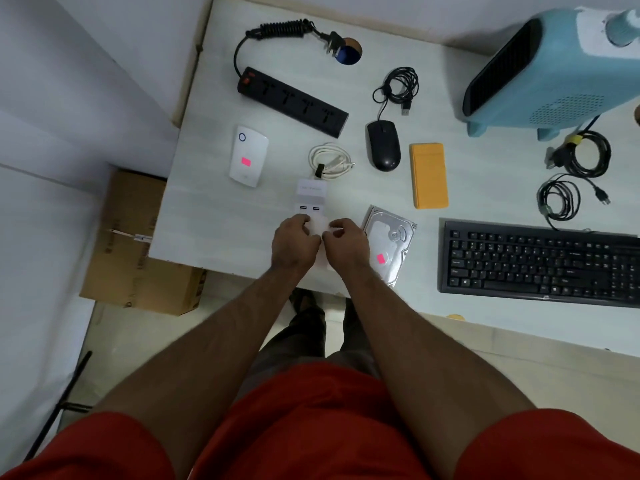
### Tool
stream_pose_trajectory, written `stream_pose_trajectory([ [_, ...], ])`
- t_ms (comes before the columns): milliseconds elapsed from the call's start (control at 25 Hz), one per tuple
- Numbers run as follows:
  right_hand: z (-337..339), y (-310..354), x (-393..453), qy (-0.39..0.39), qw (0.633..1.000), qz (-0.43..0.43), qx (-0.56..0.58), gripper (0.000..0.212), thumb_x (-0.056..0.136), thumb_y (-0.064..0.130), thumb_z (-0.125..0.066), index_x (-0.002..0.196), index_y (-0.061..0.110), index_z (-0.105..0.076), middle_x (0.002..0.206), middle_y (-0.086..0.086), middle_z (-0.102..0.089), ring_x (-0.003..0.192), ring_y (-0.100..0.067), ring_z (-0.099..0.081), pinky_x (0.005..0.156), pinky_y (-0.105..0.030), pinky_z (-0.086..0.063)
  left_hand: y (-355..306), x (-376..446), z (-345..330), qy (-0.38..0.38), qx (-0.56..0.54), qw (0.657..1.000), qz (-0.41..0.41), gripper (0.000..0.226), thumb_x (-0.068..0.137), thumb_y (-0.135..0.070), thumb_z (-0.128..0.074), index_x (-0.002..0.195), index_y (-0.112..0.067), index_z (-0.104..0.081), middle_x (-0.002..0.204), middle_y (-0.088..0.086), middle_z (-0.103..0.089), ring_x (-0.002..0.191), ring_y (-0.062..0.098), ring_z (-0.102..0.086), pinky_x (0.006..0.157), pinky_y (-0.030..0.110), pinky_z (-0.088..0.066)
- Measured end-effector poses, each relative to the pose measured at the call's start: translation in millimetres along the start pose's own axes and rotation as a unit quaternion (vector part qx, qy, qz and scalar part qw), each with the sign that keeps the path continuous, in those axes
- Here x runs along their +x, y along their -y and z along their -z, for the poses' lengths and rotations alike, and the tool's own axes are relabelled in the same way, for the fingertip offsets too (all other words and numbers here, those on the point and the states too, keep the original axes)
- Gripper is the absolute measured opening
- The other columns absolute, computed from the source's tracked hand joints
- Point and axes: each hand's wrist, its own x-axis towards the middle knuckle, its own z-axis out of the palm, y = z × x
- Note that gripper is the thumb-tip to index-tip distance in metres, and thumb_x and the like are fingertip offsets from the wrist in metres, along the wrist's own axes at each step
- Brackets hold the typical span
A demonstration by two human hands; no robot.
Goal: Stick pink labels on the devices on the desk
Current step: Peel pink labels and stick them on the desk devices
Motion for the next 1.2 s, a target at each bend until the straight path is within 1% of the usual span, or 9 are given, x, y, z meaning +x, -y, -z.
stream_pose_trajectory([
  [120, 0, 3, -3, 0.007, 0.996, -0.032, 0.089, 0.033, 0.088, 0.008, -0.059, 0.120, 0.013, -0.066, 0.106, -0.009, -0.071, 0.094, -0.026, -0.067, 0.081, -0.036, -0.055, -3, -1, 2, 0.007, -0.049, 0.999, 0.020, 0.037, 0.079, -0.009, -0.069, 0.116, -0.006, -0.064, 0.096, 0.014, -0.070, 0.092, 0.026, -0.064, 0.079, 0.025, -0.045],
  [240, 1, 3, -2, 0.029, 0.974, -0.071, 0.213, 0.046, 0.083, -0.006, -0.056, 0.124, 0.014, -0.062, 0.094, -0.012, -0.067, 0.085, -0.027, -0.067, 0.076, -0.043, -0.059, -4, -2, 3, 0.030, -0.083, 0.996, 0.026, 0.033, 0.079, -0.012, -0.072, 0.111, -0.008, -0.066, 0.094, 0.012, -0.069, 0.090, 0.026, -0.065, 0.083, 0.033, -0.052],
  [360, 10, 5, -2, 0.014, 0.959, -0.066, 0.274, 0.052, 0.086, -0.007, -0.057, 0.133, 0.014, -0.055, 0.086, -0.010, -0.066, 0.080, -0.023, -0.065, 0.075, -0.042, -0.058, -10, -3, 4, 0.026, -0.106, 0.994, 0.014, 0.026, 0.083, -0.019, -0.072, 0.108, -0.010, -0.069, 0.096, 0.009, -0.071, 0.089, 0.022, -0.066, 0.085, 0.037, -0.055],
  [520, 24, 16, -8, 0.046, 0.917, -0.031, 0.396, 0.029, 0.094, 0.001, -0.057, 0.121, 0.008, -0.065, 0.099, -0.021, -0.074, 0.087, -0.028, -0.071, 0.080, -0.045, -0.059, -40, -9, 10, 0.057, -0.276, 0.958, 0.051, 0.019, 0.093, -0.020, -0.059, 0.089, -0.009, -0.074, 0.083, 0.004, -0.073, 0.073, 0.012, -0.070, 0.063, 0.028, -0.056],
  [640, 38, 19, -3, -0.009, 0.933, -0.011, 0.361, 0.028, 0.090, -0.002, -0.054, 0.109, 0.013, -0.070, 0.084, -0.012, -0.072, 0.074, -0.023, -0.068, 0.068, -0.039, -0.058, -55, -1, 11, 0.003, -0.249, 0.968, 0.040, 0.023, 0.095, -0.013, -0.053, 0.086, -0.002, -0.070, 0.079, 0.005, -0.066, 0.070, 0.016, -0.059, 0.065, 0.028, -0.047],
  [760, 57, 14, 8, -0.053, 0.959, -0.001, 0.277, 0.019, 0.086, 0.014, -0.072, 0.105, 0.019, -0.068, 0.083, -0.006, -0.069, 0.075, -0.021, -0.065, 0.070, -0.039, -0.056, -74, 4, 13, 0.010, -0.276, 0.960, 0.057, 0.021, 0.097, -0.012, -0.050, 0.099, -0.006, -0.070, 0.082, 0.002, -0.064, 0.071, 0.013, -0.056, 0.060, 0.023, -0.045],
  [880, 77, 18, 14, 0.019, 0.944, -0.010, 0.330, 0.008, 0.088, 0.020, -0.074, 0.093, 0.015, -0.071, 0.084, -0.007, -0.069, 0.078, -0.024, -0.065, 0.063, -0.032, -0.052, -91, 8, 12, 0.049, -0.304, 0.948, 0.078, 0.020, 0.095, -0.013, -0.052, 0.101, -0.010, -0.071, 0.082, 0.000, -0.067, 0.074, 0.016, -0.062, 0.061, 0.027, -0.050],
  [1000, 97, 21, 21, 0.086, 0.915, -0.024, 0.393, 0.008, 0.093, 0.015, -0.068, 0.097, 0.009, -0.073, 0.082, -0.006, -0.071, 0.071, -0.019, -0.067, 0.061, -0.029, -0.055, -101, 13, 6, 0.070, -0.309, 0.946, 0.067, 0.019, 0.092, -0.014, -0.057, 0.102, -0.011, -0.073, 0.097, 0.011, -0.074, 0.091, 0.031, -0.070, 0.081, 0.045, -0.059],
  [1200, 115, 15, 43, 0.136, 0.896, -0.053, 0.418, 0.017, 0.094, 0.014, -0.065, 0.108, 0.006, -0.071, 0.092, -0.010, -0.072, 0.084, -0.025, -0.068, 0.078, -0.039, -0.056, -121, 24, -6, 0.022, -0.276, 0.961, 0.005, 0.023, 0.084, -0.012, -0.072, 0.106, -0.007, -0.066, 0.098, 0.012, -0.071, 0.090, 0.026, -0.069, 0.082, 0.045, -0.059],
])
